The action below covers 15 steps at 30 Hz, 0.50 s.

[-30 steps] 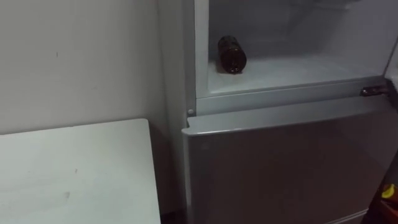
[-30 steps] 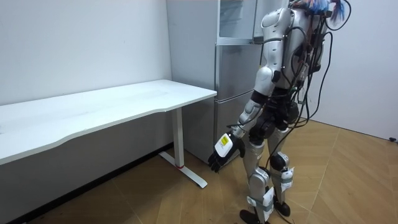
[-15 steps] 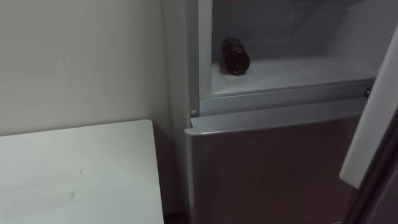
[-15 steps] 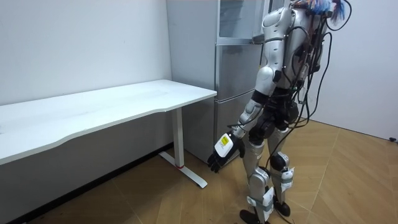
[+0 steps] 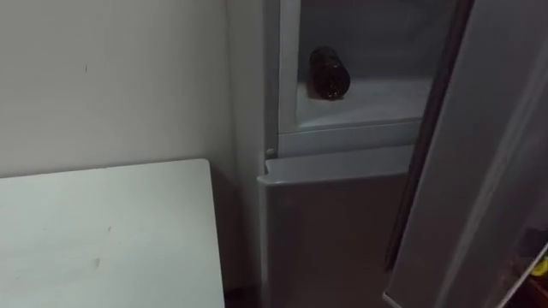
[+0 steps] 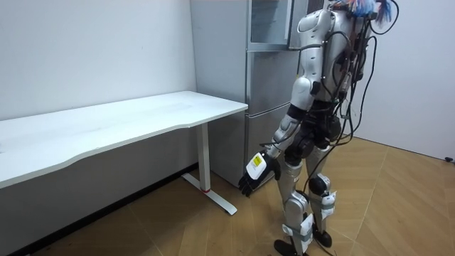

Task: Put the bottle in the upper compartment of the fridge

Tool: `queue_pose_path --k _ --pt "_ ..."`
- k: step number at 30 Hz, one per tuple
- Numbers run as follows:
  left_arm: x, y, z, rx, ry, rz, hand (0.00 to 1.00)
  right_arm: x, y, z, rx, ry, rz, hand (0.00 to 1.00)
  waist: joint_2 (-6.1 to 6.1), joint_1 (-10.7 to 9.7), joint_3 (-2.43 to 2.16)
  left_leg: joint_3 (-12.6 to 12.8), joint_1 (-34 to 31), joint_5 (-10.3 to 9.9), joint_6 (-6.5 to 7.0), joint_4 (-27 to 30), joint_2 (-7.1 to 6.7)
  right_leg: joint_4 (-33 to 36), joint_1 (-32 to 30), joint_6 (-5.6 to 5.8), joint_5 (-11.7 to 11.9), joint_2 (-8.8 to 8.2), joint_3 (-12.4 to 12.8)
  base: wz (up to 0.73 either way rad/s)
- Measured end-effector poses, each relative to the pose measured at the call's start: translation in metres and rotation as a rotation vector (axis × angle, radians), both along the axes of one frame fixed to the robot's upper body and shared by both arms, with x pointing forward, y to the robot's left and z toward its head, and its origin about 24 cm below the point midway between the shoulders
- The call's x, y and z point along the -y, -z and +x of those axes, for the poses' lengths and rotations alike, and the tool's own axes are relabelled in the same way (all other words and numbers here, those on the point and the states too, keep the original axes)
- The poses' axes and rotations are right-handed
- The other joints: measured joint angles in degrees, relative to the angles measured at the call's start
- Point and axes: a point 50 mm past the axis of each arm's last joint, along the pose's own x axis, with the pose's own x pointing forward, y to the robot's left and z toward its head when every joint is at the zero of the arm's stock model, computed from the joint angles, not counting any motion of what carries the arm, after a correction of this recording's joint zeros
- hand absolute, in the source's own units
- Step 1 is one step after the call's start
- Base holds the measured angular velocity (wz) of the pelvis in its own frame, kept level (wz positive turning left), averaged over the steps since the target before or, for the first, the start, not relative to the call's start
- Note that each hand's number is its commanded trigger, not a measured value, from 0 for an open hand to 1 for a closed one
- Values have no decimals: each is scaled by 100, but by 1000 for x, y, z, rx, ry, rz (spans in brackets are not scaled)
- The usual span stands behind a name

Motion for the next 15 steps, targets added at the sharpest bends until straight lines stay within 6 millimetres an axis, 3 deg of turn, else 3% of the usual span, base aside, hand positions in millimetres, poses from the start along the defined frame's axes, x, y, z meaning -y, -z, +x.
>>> queue_pose_path --k 2,15 --pt "1 0 4 6 13 -3 0 -4 -1 2 -10 -22 -56 0 14 93 7 -4 -5 -1 0 -4 44 0 -5 -2 17 4 -1 0" --pt "3 1 -2 -17 22 -27 0 -25 -6 15 -4 -154 -190 0 78 185 20 -55 -2 8 -15 5 46 -5 33 -18 32 2 -210 1"
